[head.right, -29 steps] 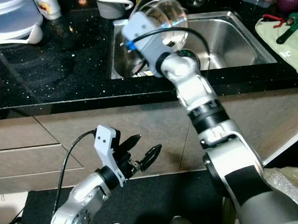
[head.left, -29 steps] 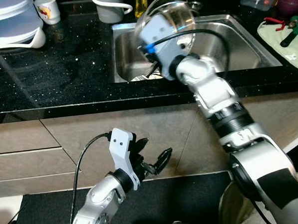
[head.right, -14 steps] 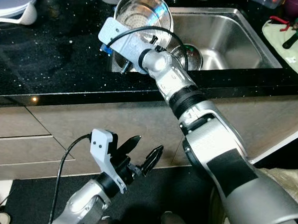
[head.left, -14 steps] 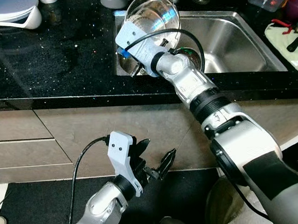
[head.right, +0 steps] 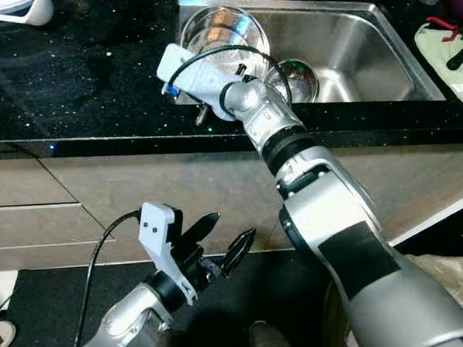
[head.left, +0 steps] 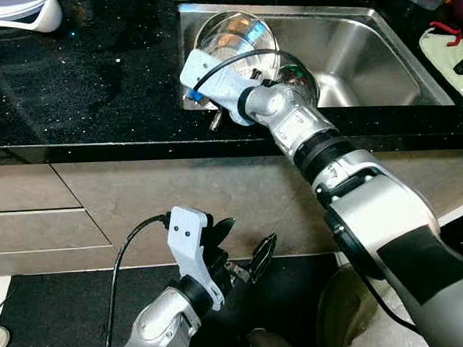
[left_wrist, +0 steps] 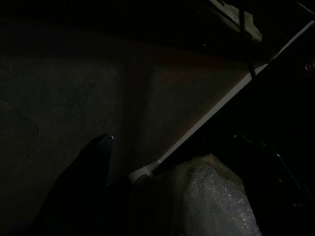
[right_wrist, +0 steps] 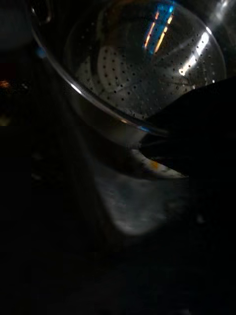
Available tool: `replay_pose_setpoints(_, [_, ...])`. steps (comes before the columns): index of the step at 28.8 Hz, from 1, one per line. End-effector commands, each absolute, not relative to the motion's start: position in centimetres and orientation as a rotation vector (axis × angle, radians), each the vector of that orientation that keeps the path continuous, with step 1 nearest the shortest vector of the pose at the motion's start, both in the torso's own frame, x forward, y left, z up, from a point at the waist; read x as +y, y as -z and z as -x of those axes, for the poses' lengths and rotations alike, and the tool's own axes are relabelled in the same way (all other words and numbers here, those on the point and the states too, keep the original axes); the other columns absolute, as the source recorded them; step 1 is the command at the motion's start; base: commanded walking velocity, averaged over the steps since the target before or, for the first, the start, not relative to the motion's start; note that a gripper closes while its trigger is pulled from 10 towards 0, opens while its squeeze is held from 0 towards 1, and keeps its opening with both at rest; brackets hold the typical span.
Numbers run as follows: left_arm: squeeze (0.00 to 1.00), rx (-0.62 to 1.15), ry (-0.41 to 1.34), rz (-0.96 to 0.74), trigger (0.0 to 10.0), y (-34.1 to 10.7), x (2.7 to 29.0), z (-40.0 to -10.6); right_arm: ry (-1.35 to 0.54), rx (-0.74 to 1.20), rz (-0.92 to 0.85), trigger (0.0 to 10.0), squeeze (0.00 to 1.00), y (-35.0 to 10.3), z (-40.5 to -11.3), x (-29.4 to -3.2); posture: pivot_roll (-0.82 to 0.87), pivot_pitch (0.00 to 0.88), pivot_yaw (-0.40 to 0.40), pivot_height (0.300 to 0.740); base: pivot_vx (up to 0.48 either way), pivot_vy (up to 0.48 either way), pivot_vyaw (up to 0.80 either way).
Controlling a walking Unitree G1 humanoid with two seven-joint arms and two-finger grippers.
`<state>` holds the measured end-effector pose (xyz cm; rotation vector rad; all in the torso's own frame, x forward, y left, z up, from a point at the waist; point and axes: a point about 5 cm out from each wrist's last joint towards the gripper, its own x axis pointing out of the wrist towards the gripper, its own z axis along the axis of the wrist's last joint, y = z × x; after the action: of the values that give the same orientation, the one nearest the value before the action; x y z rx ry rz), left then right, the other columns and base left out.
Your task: Kitchen organization
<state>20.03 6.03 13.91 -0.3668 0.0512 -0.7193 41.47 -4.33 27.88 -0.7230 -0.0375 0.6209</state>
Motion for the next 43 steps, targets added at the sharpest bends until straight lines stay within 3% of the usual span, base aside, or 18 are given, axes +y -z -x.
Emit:
replay_pose_setpoints(1, [0.0,0.068,0.712,0.369,10.0,-13.6,6.1,-19.9,-0.636,-0.15,0.616,10.0,0.0,-30.2,-41.3,-3.9,0.08,0.165,-0.123,0.74,0.0,0.0,0.0])
replay_pose_setpoints(2, [0.0,0.067,0.708,0.365,10.0,-13.6,6.2,-20.1,-0.675,-0.226,0.438,10.0,0.0,-31.7,-41.1,-4.1,0.08,0.157,-0.116,0.74,0.0,0.0,0.0])
replay_pose_setpoints(3, [0.0,0.067,0.708,0.365,10.0,-13.6,6.2,-20.1,-0.675,-0.226,0.438,10.0,0.0,-31.7,-41.1,-4.1,0.08,0.157,-0.116,0.74,0.0,0.0,0.0])
replay_pose_setpoints(5, [0.0,0.065,0.704,0.355,10.0,-13.5,6.4,-20.4,-0.728,-0.371,0.177,10.0,0.0,-33.9,-40.6,-5.1,0.08,0.141,-0.105,0.74,0.0,0.0,0.0])
replay_pose_setpoints(15, [0.0,0.033,0.688,0.306,10.0,-13.6,7.1,-21.4,-0.874,-0.598,-0.231,10.0,0.0,-35.0,-38.7,-8.8,0.09,0.091,-0.075,0.74,0.0,0.0,0.0])
replay_pose_setpoints(19, [0.0,-0.032,0.674,0.276,10.0,-15.1,7.5,-22.4,-1.06,-0.665,-0.515,10.0,0.0,-33.1,-35.9,-11.0,0.09,0.071,-0.063,0.74,0.0,0.0,0.0])
replay_pose_setpoints(32, [0.0,-0.142,0.685,0.227,10.0,-17.9,7.9,-23.5,-0.961,-0.649,-0.629,10.0,0.0,-29.5,-33.5,-12.9,0.1,0.049,-0.034,0.74,0.0,0.0,0.0])
replay_pose_setpoints(43, [0.0,-0.208,0.589,0.194,10.0,-19.0,9.5,-24.0,-0.853,-0.549,-0.611,10.0,0.0,-27.4,-34.2,-13.1,0.11,0.035,-0.041,0.74,0.068,0.0,0.0])
